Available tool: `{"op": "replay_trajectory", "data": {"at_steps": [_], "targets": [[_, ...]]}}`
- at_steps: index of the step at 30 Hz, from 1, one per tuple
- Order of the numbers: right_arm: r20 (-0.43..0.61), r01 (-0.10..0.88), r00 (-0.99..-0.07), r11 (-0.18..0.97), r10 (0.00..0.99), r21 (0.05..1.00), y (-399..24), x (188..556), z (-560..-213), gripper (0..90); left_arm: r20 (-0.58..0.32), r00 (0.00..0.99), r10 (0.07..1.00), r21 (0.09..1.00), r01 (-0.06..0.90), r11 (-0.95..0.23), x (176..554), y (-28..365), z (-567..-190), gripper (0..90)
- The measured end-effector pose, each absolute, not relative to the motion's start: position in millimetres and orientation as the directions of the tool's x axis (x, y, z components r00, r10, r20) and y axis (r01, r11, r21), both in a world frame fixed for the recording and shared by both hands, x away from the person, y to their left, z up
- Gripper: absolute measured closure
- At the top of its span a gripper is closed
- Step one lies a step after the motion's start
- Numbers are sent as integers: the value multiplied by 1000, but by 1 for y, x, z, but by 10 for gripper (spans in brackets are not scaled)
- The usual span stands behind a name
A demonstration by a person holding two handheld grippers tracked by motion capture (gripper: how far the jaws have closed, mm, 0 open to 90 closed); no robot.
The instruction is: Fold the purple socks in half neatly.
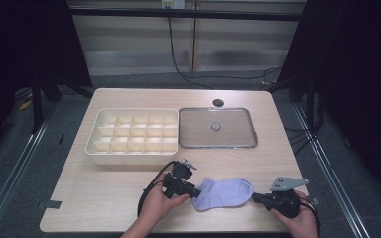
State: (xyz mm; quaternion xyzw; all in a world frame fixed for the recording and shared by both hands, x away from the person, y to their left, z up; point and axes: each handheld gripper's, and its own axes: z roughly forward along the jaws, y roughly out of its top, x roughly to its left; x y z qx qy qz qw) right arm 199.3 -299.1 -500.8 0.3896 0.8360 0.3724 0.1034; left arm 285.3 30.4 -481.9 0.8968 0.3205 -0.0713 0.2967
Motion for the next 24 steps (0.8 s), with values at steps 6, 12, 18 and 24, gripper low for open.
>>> {"op": "replay_trajectory", "data": {"at_steps": [6,12,18,24], "targets": [[114,573,-675,421,729,703,-299,199,-501,895,-327,781,533,465,624,-629,285,26,-481,756],[117,576,-672,417,731,704,-298,199,-501,894,-354,767,536,446,642,-624,286,26,-482,793],[122,577,-672,414,730,704,-300,200,-501,890,-407,741,534,433,671,-601,291,30,-482,794],[121,573,-676,415,727,707,-300,200,-501,890,-451,729,515,449,684,-575,293,34,-475,797]]}}
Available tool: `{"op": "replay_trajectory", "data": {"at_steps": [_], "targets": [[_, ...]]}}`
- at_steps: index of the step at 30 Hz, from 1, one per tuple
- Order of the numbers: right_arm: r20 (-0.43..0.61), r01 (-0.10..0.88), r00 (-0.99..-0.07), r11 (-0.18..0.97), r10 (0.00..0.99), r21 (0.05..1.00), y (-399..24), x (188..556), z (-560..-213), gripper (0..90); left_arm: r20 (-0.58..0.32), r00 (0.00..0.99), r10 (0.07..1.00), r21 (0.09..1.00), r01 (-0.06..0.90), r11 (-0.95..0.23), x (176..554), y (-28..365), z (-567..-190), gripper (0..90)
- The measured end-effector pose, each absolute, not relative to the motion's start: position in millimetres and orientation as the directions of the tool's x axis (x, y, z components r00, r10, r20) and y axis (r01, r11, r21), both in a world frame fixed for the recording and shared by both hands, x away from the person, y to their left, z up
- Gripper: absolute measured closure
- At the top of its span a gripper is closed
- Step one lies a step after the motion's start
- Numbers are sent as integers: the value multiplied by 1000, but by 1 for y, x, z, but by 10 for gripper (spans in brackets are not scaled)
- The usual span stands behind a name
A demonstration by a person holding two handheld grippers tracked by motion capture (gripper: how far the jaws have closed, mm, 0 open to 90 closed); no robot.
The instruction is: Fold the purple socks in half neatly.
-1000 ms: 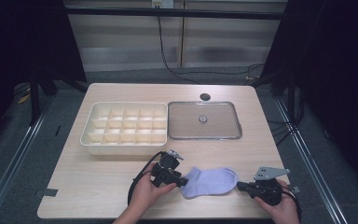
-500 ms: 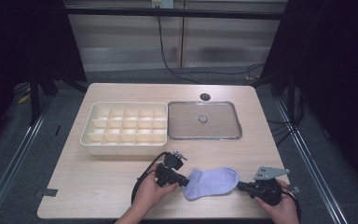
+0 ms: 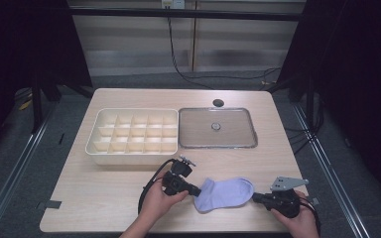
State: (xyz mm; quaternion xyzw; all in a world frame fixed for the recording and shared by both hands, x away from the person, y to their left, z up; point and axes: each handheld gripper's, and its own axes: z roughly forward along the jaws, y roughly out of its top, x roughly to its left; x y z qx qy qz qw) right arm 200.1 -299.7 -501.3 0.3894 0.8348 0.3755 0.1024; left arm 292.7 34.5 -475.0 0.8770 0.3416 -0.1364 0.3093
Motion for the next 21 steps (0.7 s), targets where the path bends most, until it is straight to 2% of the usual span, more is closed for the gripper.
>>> {"op": "replay_trajectory", "data": {"at_steps": [21], "targets": [[122,565,-688,422,716,709,-295,201,-502,891,-546,694,469,454,716,-530,296,37,-465,802]]}}
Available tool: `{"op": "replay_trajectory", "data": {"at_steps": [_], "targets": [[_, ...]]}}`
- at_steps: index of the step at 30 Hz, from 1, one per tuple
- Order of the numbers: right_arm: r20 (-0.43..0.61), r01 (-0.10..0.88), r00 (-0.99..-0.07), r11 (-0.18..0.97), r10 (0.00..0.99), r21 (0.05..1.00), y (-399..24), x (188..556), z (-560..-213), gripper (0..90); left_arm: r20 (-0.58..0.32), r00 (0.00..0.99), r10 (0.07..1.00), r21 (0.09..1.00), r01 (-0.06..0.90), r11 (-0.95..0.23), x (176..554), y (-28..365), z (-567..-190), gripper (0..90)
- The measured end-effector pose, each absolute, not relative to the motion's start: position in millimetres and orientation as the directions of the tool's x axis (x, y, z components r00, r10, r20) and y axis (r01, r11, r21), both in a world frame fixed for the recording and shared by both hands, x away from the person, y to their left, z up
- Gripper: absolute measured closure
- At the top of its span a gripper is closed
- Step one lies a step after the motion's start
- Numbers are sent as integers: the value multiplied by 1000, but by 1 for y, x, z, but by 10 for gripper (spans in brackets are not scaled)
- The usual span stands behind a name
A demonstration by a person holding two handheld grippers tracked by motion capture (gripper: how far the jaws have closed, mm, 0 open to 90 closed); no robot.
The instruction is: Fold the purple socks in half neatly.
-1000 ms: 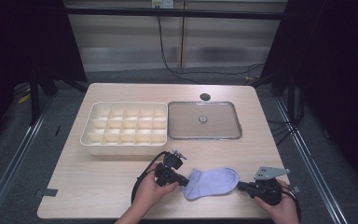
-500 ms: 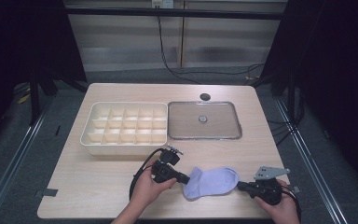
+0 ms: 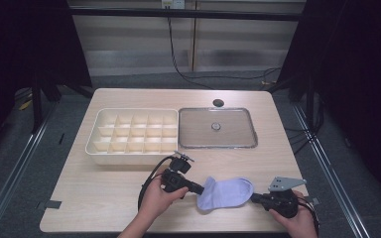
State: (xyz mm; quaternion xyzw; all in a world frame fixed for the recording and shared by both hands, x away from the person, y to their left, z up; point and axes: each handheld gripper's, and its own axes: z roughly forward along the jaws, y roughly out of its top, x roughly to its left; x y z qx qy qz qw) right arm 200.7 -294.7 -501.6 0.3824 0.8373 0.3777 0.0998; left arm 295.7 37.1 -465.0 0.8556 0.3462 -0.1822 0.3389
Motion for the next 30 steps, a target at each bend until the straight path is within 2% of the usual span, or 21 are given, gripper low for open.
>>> {"op": "replay_trajectory", "data": {"at_steps": [16,30], "targets": [[130,586,-652,387,747,712,-299,203,-502,894,-569,683,458,448,724,-524,298,42,-460,802],[89,584,-626,390,775,712,-299,210,-499,899,-555,686,471,448,723,-525,299,42,-458,802]]}}
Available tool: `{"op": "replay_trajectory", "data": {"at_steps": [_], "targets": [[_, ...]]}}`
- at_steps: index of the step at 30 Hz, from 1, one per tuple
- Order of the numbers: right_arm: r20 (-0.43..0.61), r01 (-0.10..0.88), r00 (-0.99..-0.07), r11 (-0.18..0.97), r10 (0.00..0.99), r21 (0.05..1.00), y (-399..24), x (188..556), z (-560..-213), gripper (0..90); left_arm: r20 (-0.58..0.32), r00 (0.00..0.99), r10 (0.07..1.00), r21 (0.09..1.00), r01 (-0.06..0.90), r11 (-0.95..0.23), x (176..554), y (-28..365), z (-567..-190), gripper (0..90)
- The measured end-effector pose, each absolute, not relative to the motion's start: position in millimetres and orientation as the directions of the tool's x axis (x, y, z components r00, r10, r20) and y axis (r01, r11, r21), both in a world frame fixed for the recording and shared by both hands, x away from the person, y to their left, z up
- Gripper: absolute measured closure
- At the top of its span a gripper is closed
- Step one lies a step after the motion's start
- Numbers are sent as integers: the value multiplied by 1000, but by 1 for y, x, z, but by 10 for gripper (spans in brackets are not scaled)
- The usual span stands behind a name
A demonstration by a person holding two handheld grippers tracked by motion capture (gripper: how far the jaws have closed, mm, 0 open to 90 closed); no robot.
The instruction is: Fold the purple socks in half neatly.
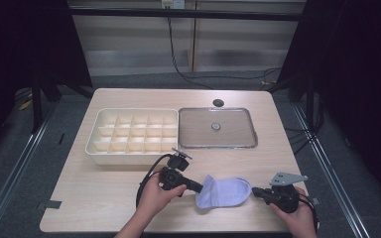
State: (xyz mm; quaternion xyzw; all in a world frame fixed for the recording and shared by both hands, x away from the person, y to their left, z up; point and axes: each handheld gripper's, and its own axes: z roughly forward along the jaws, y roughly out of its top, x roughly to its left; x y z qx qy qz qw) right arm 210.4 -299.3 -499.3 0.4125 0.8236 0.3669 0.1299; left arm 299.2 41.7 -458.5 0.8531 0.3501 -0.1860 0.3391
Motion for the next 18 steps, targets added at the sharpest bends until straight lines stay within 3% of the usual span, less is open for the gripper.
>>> {"op": "replay_trajectory", "data": {"at_steps": [18], "targets": [[79,582,-616,385,784,717,-294,228,-499,897,-546,673,499,435,737,-517,298,43,-455,802]]}}
